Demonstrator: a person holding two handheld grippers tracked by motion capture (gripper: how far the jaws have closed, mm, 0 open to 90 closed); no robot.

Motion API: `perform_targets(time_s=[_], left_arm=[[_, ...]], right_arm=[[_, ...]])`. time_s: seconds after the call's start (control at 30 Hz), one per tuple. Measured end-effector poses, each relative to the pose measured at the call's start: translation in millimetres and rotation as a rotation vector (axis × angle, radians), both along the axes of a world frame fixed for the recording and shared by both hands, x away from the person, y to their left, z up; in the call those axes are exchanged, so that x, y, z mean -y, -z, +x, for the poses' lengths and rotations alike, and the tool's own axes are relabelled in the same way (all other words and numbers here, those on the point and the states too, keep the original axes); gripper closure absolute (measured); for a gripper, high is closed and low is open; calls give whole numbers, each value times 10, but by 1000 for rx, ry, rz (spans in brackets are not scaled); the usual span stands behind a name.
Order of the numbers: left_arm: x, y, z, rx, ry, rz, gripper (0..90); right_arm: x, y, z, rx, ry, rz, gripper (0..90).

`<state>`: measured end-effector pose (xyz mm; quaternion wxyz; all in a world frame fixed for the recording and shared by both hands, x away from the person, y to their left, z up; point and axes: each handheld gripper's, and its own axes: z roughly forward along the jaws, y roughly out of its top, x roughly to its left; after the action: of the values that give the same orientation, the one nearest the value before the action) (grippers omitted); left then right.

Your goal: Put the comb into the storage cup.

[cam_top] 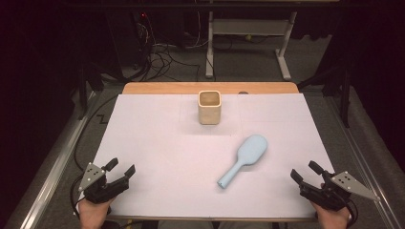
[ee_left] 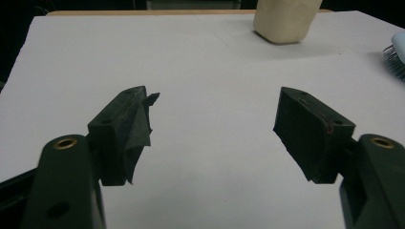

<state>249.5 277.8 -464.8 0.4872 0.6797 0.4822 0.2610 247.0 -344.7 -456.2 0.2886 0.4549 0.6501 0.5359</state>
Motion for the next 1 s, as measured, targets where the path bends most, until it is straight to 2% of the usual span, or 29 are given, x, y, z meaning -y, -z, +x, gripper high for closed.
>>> perform_targets(time_s=[0.53, 1.0], left_arm=[[-4, 3, 14, -5, 5, -11, 289], [39, -5, 21, -2, 25, 4, 292]], right_arm=[[3, 3, 7, -6, 4, 5, 232], [-4, -16, -22, 10, 0, 6, 234]])
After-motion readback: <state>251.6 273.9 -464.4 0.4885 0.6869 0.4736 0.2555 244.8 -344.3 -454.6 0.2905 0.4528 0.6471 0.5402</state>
